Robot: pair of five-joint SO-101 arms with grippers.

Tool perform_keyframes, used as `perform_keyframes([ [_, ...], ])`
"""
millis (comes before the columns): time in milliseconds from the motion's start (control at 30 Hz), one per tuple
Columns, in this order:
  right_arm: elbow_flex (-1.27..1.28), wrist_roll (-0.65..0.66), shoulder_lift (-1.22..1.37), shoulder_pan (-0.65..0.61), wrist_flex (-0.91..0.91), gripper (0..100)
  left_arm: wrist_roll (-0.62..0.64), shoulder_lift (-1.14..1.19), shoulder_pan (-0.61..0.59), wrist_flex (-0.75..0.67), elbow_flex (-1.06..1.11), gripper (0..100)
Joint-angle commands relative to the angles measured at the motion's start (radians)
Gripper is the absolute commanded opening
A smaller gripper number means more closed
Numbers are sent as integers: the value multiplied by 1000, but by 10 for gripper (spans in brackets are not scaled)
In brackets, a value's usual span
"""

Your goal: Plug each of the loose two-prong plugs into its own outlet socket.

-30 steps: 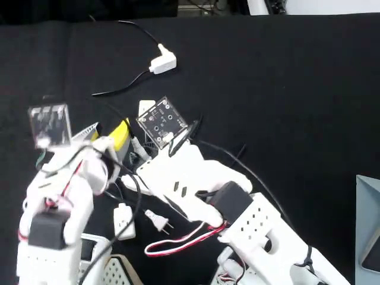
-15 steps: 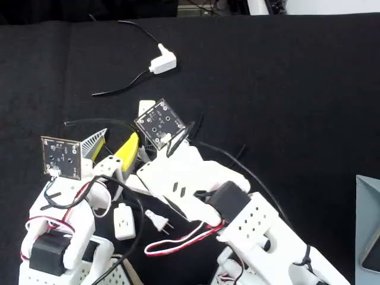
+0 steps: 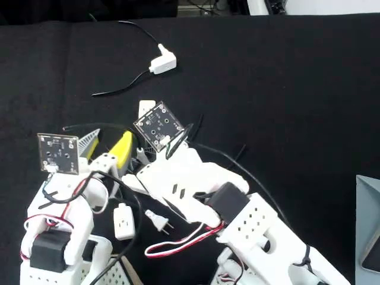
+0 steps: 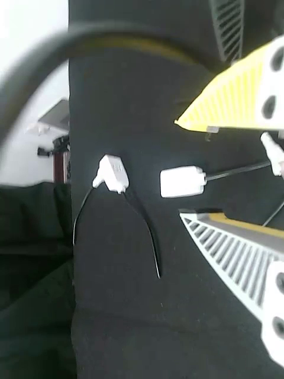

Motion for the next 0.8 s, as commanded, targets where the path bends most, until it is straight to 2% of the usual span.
perform_keyframes([
  [0,-5,-6,-24,-9,-12,11,-69,-6,96,5,-8,228],
  [100,-1,-5,-25,-9,-11,11,-130,-6,151,21,-8,228],
  [333,16,0,-28,-6,-12,11,-172,-6,130,31,-7,228],
  [567,25,-2,-27,5,11,11,-135,2,-65,26,-8,228],
  [767,27,-2,-24,135,15,11,-141,9,-160,66,-5,228],
])
